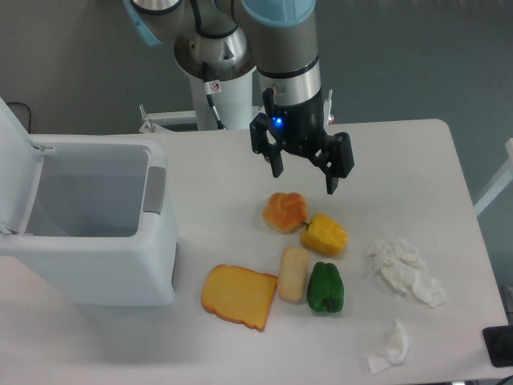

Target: Pick up the square bread

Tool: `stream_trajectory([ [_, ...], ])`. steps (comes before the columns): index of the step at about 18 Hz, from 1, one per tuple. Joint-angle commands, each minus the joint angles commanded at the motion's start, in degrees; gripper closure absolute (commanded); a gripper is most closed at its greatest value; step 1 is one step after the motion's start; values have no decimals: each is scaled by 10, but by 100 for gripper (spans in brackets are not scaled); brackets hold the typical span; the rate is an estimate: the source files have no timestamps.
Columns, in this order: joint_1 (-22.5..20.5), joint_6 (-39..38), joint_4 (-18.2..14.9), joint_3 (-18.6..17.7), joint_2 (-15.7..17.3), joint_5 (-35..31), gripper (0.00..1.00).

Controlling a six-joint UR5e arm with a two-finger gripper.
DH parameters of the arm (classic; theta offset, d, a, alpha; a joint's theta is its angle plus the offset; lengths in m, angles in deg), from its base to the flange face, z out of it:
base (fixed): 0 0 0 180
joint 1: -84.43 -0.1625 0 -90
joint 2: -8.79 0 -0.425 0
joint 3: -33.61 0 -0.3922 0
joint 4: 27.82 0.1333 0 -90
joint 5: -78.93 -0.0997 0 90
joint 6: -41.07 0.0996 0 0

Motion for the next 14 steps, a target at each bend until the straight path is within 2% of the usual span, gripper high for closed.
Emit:
stream_trajectory([
  [3, 2, 0, 1, -4, -13, -1, 0],
  [7, 4, 3, 44, -27, -17, -1, 0],
  [11, 4, -3, 40, -36, -25, -4, 0],
  [14, 4, -3, 40, -60, -29, -5, 0],
])
